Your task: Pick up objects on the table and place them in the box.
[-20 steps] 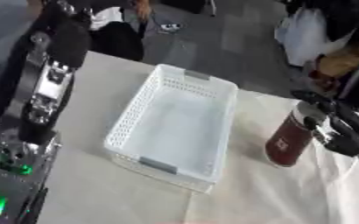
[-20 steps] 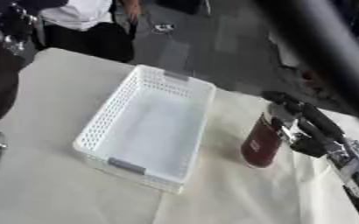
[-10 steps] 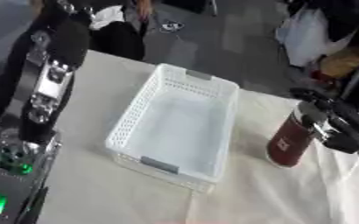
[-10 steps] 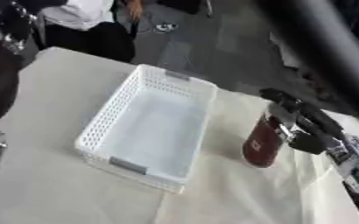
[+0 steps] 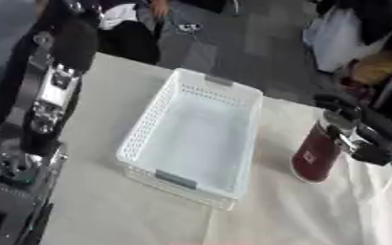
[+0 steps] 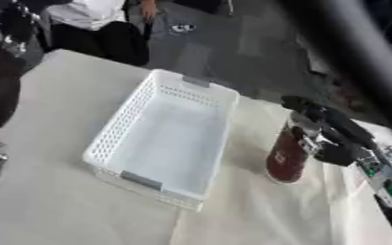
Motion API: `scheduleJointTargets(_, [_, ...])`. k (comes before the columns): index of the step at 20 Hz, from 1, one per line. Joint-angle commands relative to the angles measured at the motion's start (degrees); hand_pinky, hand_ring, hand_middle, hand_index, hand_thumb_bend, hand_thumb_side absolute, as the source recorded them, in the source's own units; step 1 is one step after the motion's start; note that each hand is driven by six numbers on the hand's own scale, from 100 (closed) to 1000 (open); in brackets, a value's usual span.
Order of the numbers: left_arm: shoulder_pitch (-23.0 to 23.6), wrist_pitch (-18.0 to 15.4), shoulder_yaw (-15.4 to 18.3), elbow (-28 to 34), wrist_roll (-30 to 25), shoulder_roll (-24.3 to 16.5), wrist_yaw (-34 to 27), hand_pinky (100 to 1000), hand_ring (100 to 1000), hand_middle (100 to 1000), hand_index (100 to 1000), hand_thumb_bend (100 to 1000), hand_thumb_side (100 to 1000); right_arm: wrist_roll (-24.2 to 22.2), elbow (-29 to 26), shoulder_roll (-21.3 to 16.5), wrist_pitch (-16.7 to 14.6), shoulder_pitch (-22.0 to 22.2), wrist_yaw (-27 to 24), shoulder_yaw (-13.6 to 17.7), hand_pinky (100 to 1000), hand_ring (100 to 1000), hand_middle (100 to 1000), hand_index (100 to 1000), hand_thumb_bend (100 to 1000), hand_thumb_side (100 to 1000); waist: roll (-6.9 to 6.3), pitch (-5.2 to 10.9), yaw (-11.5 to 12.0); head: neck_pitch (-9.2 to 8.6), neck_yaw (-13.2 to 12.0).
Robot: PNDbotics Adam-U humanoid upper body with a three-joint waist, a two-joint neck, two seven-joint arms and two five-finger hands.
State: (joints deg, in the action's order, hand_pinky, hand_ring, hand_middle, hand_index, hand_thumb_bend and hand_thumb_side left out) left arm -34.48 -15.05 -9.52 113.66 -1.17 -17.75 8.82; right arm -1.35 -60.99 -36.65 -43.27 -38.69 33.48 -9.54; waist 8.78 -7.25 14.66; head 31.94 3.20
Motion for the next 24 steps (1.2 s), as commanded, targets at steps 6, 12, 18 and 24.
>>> scheduleJointTargets(6, [-1.4,0.0,0.0,0.9,-0.2,0.3,-0.1,1000,842,890,915,551,1000,0.4,1.5,-0.6,0.2,-0.7,2.2,0.4,829,945,990,1000,100,1000,-0.30,0.20,0.4,-0.62,-0.6])
scheduleJointTargets(12, [-1.5,0.0,0.0,0.9,-0.2,0.4,-0.2,1000,842,890,915,551,1000,0.4,1.6,-0.4,-0.2,-0.5,3.2,0.2,814,944,994,1000,100,1000,-0.27,0.16,0.5,-0.75,-0.7])
scheduleJointTargets(18, [-1.6,0.0,0.0,0.9,-0.2,0.5,-0.2,1000,842,890,915,551,1000,-0.2,0.7,-0.7,-1.2,-0.5,6.4,0.0,819,949,1000,1000,100,1000,-0.25,0.16,0.5,-0.70,-0.8])
scheduleJointTargets(24, [-1.6,0.0,0.0,0.9,-0.3,0.4,-0.3,1000,842,890,916,551,1000,1.3,-0.1,-0.9,-2.7,-0.3,9.6,0.1,760,924,995,1000,100,1000,-0.21,0.15,0.5,-0.49,-1.1])
